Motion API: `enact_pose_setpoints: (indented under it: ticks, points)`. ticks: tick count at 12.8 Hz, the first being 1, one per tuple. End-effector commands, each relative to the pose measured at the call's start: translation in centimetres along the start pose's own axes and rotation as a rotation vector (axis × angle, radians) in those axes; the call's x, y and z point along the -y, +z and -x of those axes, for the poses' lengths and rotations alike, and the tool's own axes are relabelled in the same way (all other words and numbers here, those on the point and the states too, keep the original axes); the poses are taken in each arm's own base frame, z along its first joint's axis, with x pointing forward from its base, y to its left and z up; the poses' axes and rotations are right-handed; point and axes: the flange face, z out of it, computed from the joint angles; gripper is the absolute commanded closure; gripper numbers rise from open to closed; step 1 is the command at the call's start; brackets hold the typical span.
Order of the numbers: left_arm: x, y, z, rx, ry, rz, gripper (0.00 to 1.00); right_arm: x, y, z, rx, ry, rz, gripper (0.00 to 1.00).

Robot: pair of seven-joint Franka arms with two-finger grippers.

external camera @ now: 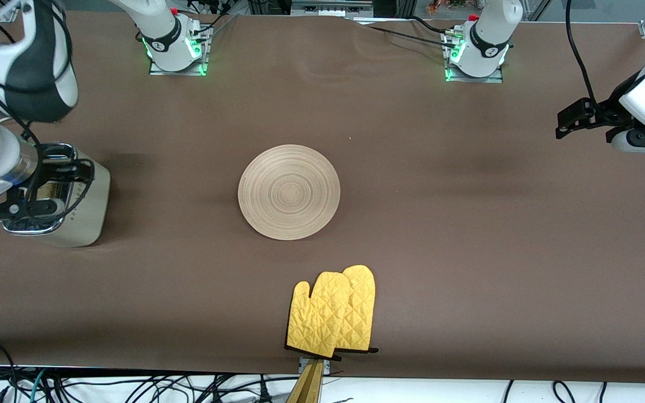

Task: Move plate and put bread in toaster
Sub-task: 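Lower the bread into a toaster slot and open the right gripper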

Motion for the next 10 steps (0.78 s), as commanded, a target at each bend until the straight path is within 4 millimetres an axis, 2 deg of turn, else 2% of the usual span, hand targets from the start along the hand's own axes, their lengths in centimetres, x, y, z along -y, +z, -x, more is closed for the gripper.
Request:
enact_pose_setpoints:
  ticks: [1,5,6,7,8,10]
  points:
    - [0.2,-0.7,-0.3,-0.01,0.007,-0.012,0.0,0.5,-3.7,2.4,-0.036,0.002,-0.136,0.0]
    - [0.2,-0.7,-0.3,-0.01,0.007,-0.012,0.0,1.2,-5.3,5.1,-0.082,-0.033,-0.09,0.0]
    - [0.2,-0.6,-0.3,-0.009,0.007,-0.012,0.0,-0.1,-4.7,6.1,-0.083,-0.018,-0.076,0.0]
    - [0.3,-0.6,-0.3,-0.009,0.006,-0.012,0.0,0.1,-4.6,7.0,-0.11,-0.03,-0.057,0.0]
    - [0.4,-0.6,-0.3,-0.007,0.004,-0.012,0.0,-1.0,-4.0,7.7,-0.134,-0.014,-0.046,0.0]
    - [0.4,-0.6,-0.3,-0.007,0.004,-0.012,0.0,-2.6,-3.9,7.9,-0.155,-0.002,-0.048,0.0]
